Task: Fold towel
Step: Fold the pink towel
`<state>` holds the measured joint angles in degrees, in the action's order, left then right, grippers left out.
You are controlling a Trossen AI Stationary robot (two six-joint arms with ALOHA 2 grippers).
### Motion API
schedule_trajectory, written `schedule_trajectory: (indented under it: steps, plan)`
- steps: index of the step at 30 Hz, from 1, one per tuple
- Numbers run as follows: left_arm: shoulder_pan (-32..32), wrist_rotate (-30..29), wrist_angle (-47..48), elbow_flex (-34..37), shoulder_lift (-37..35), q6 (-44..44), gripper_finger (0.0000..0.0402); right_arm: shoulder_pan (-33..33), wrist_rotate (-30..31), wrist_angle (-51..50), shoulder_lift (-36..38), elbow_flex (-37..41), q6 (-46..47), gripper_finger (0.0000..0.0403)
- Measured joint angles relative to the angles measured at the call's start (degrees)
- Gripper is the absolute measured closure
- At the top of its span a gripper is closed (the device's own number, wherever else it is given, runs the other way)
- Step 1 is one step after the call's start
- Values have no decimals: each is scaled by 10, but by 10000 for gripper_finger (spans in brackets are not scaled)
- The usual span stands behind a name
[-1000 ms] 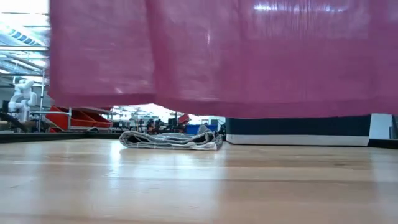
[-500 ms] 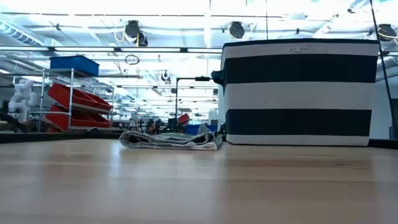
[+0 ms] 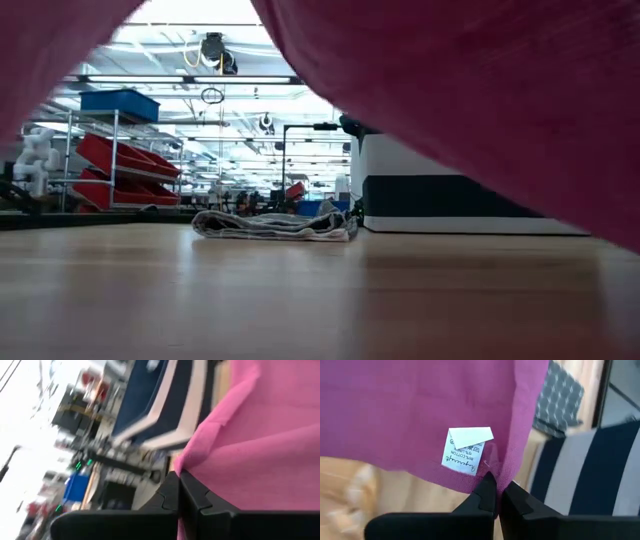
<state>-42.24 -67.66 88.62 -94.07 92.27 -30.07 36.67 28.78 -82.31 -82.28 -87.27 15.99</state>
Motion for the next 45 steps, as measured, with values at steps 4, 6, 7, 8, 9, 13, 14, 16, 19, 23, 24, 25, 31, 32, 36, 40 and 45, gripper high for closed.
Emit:
schedule_trajectory:
  steps: [4, 6, 7, 8, 9, 13, 14, 16, 19, 23, 24, 25, 31, 32, 36, 40, 45]
  plan:
    - [47, 21, 8, 44, 0, -24, 401, -41, 5, 29, 0, 51, -26, 403]
    - [66, 35, 3, 65, 0, -26, 401, -60, 10, 40, 0, 70, -37, 403]
    - [77, 42, 0, 77, 0, -26, 401, -70, 10, 43, 0, 78, -42, 403]
    - [87, 49, -5, 89, 0, -27, 401, -79, 12, 45, 0, 84, -45, 403]
    - [96, 55, -12, 100, 0, -27, 401, -87, 13, 46, 0, 90, -48, 403]
    - [126, 70, -22, 139, 0, -29, 401, -119, 14, 47, 1, 110, -59, 403]
    - [132, 71, -24, 146, 0, -29, 401, -126, 14, 49, 1, 115, -62, 403]
    - [143, 72, -28, 157, 0, -29, 401, -140, 14, 57, 1, 122, -71, 403]
    - [160, 72, -31, 165, 0, -28, 401, -160, 14, 70, 1, 129, -87, 403]
    - [178, 75, -46, 175, -1, -12, 401, -186, 14, 96, 1, 138, -116, 403]
    - [182, 81, -51, 177, -1, -6, 401, -192, 14, 105, 1, 142, -124, 403]
    - [186, 88, -55, 180, -1, 1, 401, -199, 12, 111, 1, 145, -132, 403]
    - [203, 135, -74, 215, -1, 15, 401, -232, -36, 116, 1, 175, -151, 403]
    - [204, 139, -74, 224, -1, 12, 401, -234, -44, 116, 1, 181, -152, 403]
    - [200, 159, -84, 260, -4, 2, 401, -236, -78, 124, 1, 208, -155, 403]
    - [188, 161, -133, 295, -15, 3, 401, -235, -83, 158, 7, 238, -161, 403]
    - [187, 157, -226, 330, -34, 38, 401, -235, -83, 234, 18, 282, -196, 403]
